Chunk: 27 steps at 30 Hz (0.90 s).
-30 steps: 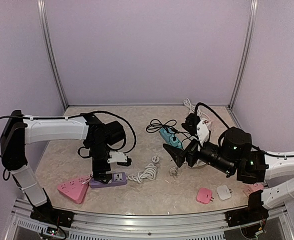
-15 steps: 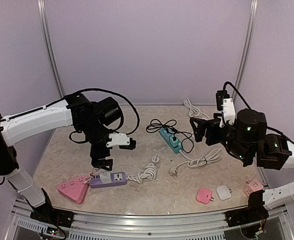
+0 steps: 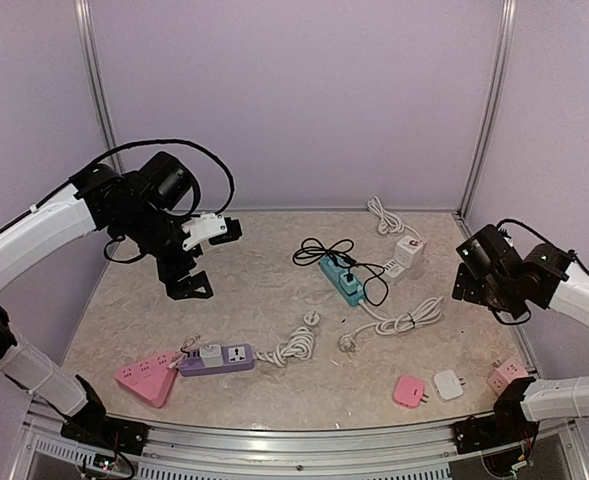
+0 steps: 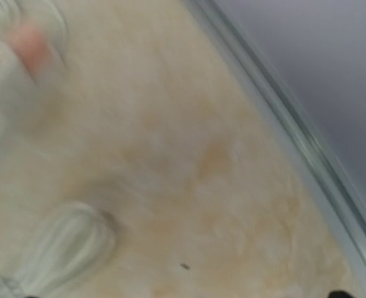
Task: Insert the plug
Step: Move the plug to the center of the board.
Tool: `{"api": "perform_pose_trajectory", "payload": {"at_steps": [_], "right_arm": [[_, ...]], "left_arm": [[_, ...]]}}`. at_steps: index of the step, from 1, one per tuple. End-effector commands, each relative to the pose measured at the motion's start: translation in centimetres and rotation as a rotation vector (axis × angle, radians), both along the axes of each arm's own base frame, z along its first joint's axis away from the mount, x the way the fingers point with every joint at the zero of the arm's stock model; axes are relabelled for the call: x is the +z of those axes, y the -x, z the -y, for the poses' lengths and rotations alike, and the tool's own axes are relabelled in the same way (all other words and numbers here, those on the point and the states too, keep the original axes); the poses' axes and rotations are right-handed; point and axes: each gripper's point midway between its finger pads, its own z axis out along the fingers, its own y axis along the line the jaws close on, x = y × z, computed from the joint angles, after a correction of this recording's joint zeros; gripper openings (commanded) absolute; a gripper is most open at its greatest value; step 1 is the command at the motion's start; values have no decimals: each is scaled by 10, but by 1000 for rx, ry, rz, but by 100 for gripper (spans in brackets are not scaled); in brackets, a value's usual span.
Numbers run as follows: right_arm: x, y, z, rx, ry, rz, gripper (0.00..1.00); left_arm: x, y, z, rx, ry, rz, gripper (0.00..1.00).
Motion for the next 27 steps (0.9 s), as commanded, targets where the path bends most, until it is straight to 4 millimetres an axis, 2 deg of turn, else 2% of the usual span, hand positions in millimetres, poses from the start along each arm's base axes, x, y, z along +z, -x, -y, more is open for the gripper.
{"api": "perform_pose_trajectory", "payload": {"at_steps": [1, 3, 6, 8, 10, 12, 15, 16, 18, 20, 23, 25, 27], "right_arm": [[-69, -8, 2, 23, -161, -202, 100], [-80, -8, 21, -72, -259, -220, 100], [-73, 20, 63, -307, -261, -183, 100], [-60, 35, 77, -376, -250, -111, 100], [-56, 52, 92, -458, -231, -74, 100], [-70, 63, 100, -535, -250, -111, 100], [-101, 78, 105, -631, -272, -289, 100], [-104, 79, 106, -639, -262, -323, 100], [-102, 86, 114, -764, -274, -352, 100], [-112, 89, 113, -833, -313, -403, 100], [-140, 94, 99, -912, -422, -482, 100], [-164, 85, 81, -892, -527, -525, 100], [-176, 74, 68, -863, -557, -527, 99]], "left_arm": [[8, 1, 9, 5, 103, 17, 99], [14, 3, 8, 4, 120, 30, 99], [20, 5, 6, 3, 138, 44, 99], [24, 6, 5, 2, 151, 53, 99], [26, 7, 3, 3, 157, 62, 99], [29, 5, 1, 9, 154, 74, 99], [33, 6, 1, 6, 162, 83, 99], [35, 8, 1, 0, 171, 85, 99], [37, 13, -1, -14, 183, 88, 99], [41, 19, -5, -24, 192, 103, 99], [47, 27, -12, -30, 202, 120, 99], [48, 33, -16, -37, 204, 120, 99], [49, 38, -19, -41, 204, 119, 99]]}}
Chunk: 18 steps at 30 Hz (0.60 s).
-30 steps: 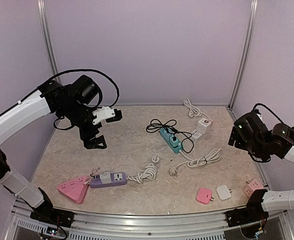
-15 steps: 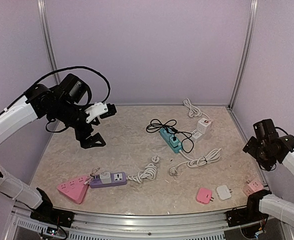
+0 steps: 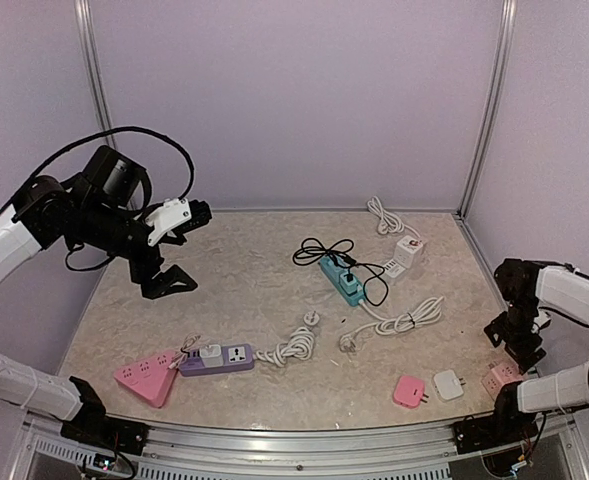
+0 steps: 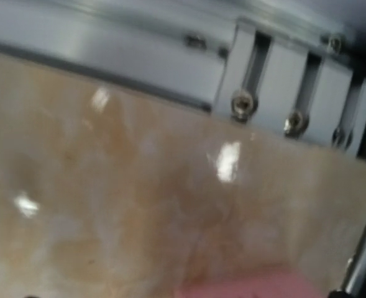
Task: Insert the plug
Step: Move the plug to the center of the board.
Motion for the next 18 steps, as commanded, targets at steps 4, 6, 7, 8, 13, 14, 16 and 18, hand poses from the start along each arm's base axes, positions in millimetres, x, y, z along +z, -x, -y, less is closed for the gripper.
{"api": "perform_pose_trajectory", "payload": {"at_steps": [4, 6, 7, 8, 13, 14, 16, 18], "right_arm": [[-21, -43, -65, 32, -121, 48, 99], [-17, -70, -91, 95, -146, 101, 99], [-14, -85, -105, 135, -156, 122, 99], [-5, -101, -118, 183, -160, 145, 99], [33, -106, -127, 376, 26, 25, 100], [39, -96, -122, 357, 40, -2, 100], [45, -67, -110, 284, 49, -48, 100], [48, -41, -104, 205, 19, -49, 100]], "left_arm": [[1, 16, -11, -23, 3, -7, 99], [1, 15, -11, -21, 1, -7, 99], [1, 14, -10, -19, 1, -7, 99], [1, 13, -9, -18, 1, -9, 99], [-3, 11, -7, -19, -1, -30, 99], [-3, 11, -7, -19, -3, -30, 99], [-4, 10, -6, -19, -4, -34, 99], [-5, 9, -4, -22, -3, -43, 99]]}}
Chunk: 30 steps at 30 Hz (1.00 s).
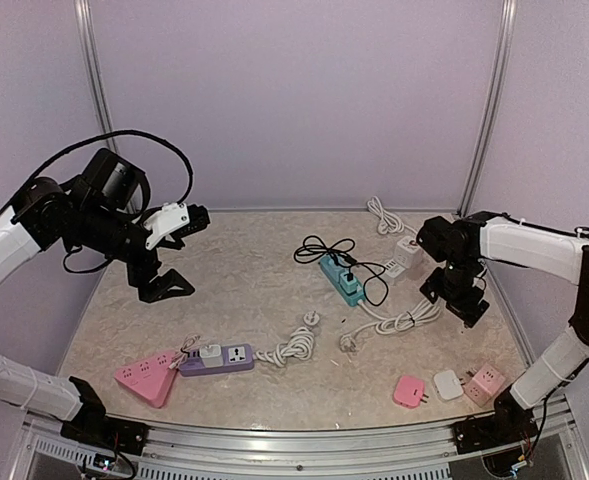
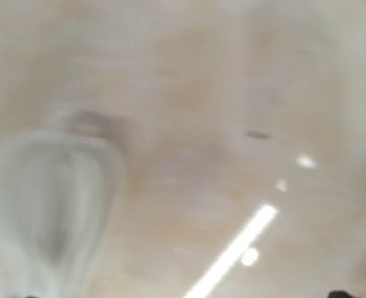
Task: Insert the plug
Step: Move the plug to the center of the board.
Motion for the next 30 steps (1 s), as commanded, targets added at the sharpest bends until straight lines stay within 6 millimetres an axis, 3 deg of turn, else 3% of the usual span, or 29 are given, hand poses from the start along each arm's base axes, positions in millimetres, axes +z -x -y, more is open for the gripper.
{"api": "perform_pose_trajectory", "payload": {"at_steps": [1, 6, 9, 12, 15, 19, 26, 30], "right_arm": [[13, 79, 37, -166, 68, -134, 100], [14, 130, 54, -350, 42, -149, 100], [-4, 157, 52, -451, -32, -166, 100], [-29, 168, 41, -522, -114, -182, 100], [-27, 171, 47, -532, -49, -224, 100], [-18, 154, 54, -478, 26, -211, 100], [-50, 134, 53, -430, 10, -186, 99], [-46, 97, 45, -288, 3, -128, 97]], "left_arm": [[-4, 2, 2, -16, 0, -32, 99], [-6, 2, 4, -22, 0, -44, 99], [-6, 4, 3, -25, -2, -43, 99], [-7, 4, 4, -27, -2, -45, 99], [-7, 4, 4, -29, -2, -49, 99], [-8, 5, 4, -32, -4, -54, 99], [-10, 3, 3, -28, -14, -60, 99], [-13, 1, 4, -26, -21, -68, 99]]}}
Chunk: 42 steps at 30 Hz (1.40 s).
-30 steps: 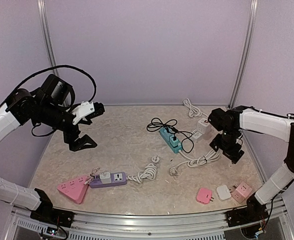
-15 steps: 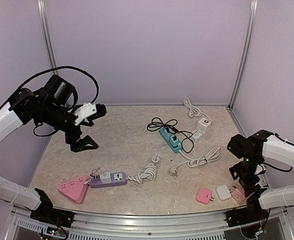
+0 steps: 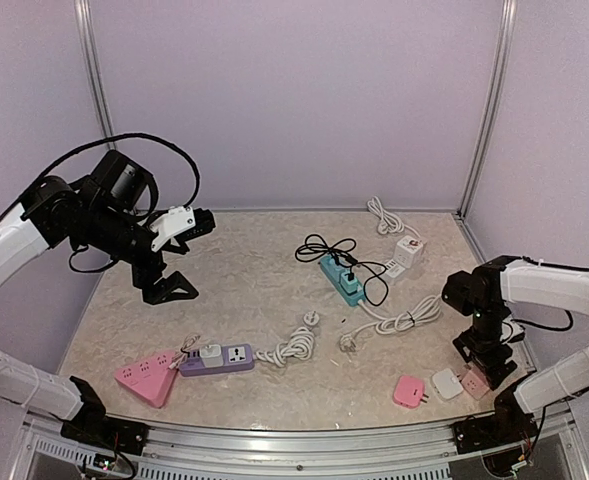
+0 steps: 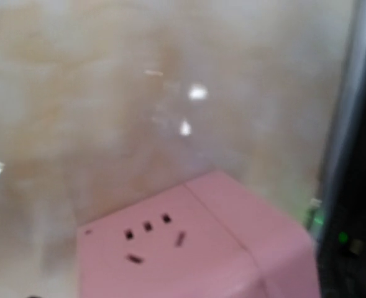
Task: Insert the plug
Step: Move the plug to the center of the board, then pick up the plug from the center of the board.
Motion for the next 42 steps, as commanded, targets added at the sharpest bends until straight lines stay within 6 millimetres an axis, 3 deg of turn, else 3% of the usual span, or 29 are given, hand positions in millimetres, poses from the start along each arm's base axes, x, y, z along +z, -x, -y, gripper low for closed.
{"api": "perform_pose_trajectory", "payload": {"at_steps": [1, 5, 10, 18, 20, 24, 27, 30, 34, 37, 42], "right_arm": [[0, -59, -12, 166, -28, 143, 96], [12, -96, -27, 286, -26, 191, 94], [23, -120, -37, 431, -16, 208, 94], [35, -92, -11, 531, 79, 100, 96], [43, -97, -8, 614, 96, 119, 96], [69, -128, -26, 904, 71, 278, 99], [84, -133, -25, 984, 87, 339, 100], [82, -127, -30, 1102, 44, 308, 100], [66, -113, -67, 1348, -167, 289, 100], [65, -110, -45, 1331, -90, 171, 100], [70, -121, -47, 1348, -93, 130, 99]], "left_arm": [[-4, -1, -1, -10, -15, -24, 99], [-6, -3, 2, -9, -22, -34, 99], [-9, -5, 1, -4, -32, -43, 99], [-12, -6, 2, -8, -38, -53, 99], [-13, -6, 2, -11, -39, -53, 99], [-12, -5, 0, -11, -40, -49, 99], [-12, -5, -3, -7, -37, -47, 99], [-10, -4, -5, -5, -27, -47, 99], [-8, -3, -5, -15, -20, -48, 99], [-7, -2, -4, -18, -16, -47, 99], [-5, 0, -6, -21, -12, -39, 99]]}}
